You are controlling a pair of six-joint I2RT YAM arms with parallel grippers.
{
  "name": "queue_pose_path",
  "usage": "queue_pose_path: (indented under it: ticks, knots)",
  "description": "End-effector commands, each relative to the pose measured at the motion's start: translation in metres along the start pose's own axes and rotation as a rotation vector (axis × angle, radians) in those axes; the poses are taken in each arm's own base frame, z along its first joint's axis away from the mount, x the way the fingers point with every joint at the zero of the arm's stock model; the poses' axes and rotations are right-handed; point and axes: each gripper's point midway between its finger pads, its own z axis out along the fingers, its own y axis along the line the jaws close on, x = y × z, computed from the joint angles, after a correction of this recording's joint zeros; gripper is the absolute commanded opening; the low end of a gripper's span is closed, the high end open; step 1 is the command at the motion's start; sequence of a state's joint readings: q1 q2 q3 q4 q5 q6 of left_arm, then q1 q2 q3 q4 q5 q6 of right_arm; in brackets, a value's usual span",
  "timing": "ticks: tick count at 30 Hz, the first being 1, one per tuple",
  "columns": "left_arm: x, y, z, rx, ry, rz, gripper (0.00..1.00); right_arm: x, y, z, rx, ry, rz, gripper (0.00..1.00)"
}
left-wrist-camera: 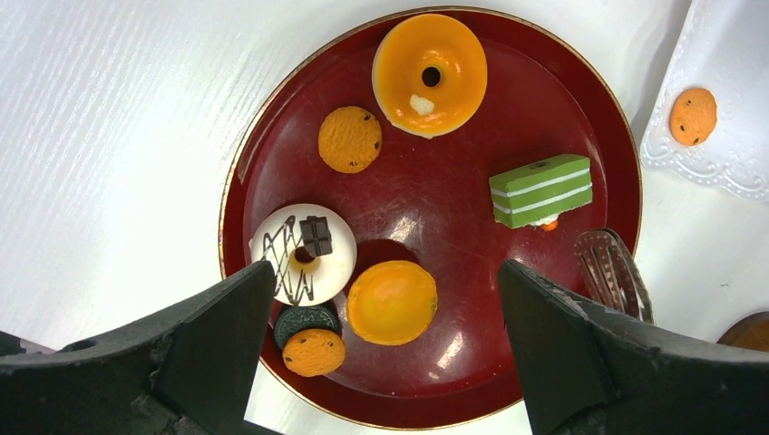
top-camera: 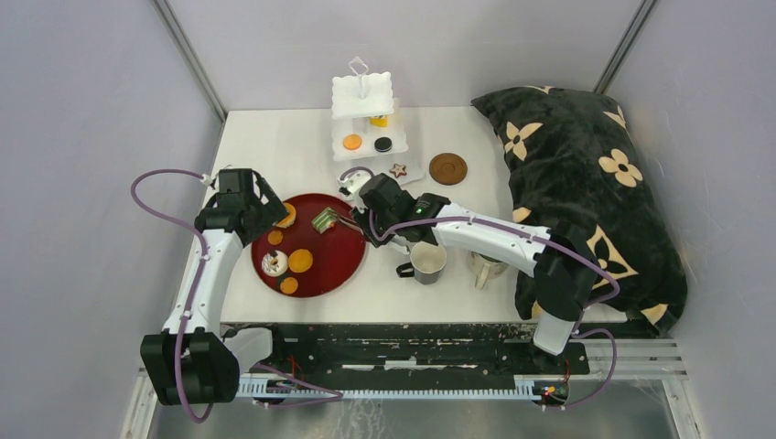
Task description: Serve the afternoon tea
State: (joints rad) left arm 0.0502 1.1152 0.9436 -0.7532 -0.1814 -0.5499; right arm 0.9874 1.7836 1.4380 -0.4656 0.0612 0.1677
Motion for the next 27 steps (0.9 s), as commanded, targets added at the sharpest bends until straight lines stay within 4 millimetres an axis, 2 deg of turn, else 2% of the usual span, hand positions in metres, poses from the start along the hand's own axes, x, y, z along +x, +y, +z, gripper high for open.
queue_pose_path:
  ticks: [1,3,5,13,17,20,23,27]
  knots:
    - [-0.016,-0.008,-0.005,0.038,-0.059,-0.010,0.99,-0.047,0.014,-0.023,-0.045,-0.161,0.071,0.19]
    - [-0.015,-0.008,-0.004,0.040,-0.056,-0.010,0.99,-0.054,0.014,-0.017,-0.043,-0.156,0.081,0.07]
    - [-0.015,-0.008,-0.004,0.040,-0.055,-0.011,0.99,-0.058,0.015,-0.005,-0.037,-0.143,0.085,0.03]
    - [-0.017,-0.005,-0.007,0.029,-0.066,-0.002,0.99,-0.090,0.016,0.029,-0.009,-0.160,0.089,0.01]
    - [-0.019,-0.004,-0.008,0.023,-0.071,-0.001,0.99,-0.074,0.024,0.049,-0.039,-0.084,0.101,0.01]
    - [-0.019,-0.003,-0.009,0.024,-0.073,-0.005,0.99,-0.059,0.025,0.051,-0.048,-0.044,0.115,0.01]
    - [-0.016,-0.004,-0.006,0.029,-0.062,-0.007,0.99,-0.044,0.028,0.045,-0.065,-0.005,0.114,0.01]
    - [-0.016,-0.005,-0.006,0.033,-0.062,-0.004,0.99,-0.029,0.026,0.018,-0.075,0.020,0.078,0.01]
